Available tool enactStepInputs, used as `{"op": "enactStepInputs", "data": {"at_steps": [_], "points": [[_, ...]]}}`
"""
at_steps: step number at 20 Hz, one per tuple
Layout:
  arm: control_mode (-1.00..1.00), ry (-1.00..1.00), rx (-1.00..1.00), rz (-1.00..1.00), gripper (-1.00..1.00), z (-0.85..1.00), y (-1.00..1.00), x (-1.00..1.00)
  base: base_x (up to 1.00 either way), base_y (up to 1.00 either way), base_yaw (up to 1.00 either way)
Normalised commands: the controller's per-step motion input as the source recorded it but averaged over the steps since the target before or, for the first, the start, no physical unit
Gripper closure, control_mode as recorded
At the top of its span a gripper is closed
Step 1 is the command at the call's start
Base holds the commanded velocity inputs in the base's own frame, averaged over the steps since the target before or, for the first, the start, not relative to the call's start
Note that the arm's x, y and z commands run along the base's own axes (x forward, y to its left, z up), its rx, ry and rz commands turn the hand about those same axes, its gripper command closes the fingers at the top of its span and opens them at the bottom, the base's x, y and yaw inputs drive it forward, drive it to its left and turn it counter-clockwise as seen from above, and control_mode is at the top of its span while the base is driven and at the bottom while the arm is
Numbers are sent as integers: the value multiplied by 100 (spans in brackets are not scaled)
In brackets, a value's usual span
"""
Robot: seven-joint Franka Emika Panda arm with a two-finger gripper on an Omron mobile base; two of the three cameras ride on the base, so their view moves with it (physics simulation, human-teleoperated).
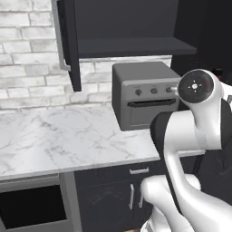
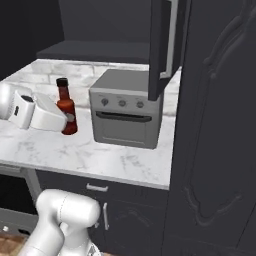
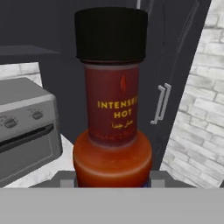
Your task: Move the ketchup and condiment bottle from the cabinet to the dining counter.
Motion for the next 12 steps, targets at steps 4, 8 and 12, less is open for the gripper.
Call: {"op": "enactStepInputs", "data": {"at_steps": [4, 8, 12], "points": [[100, 0, 0, 0, 100, 0, 0, 0, -63, 7, 0], [100, 0, 0, 0, 100, 0, 0, 0, -71, 3, -18], [100, 0, 0, 0, 100, 0, 0, 0, -46, 14, -61]]}}
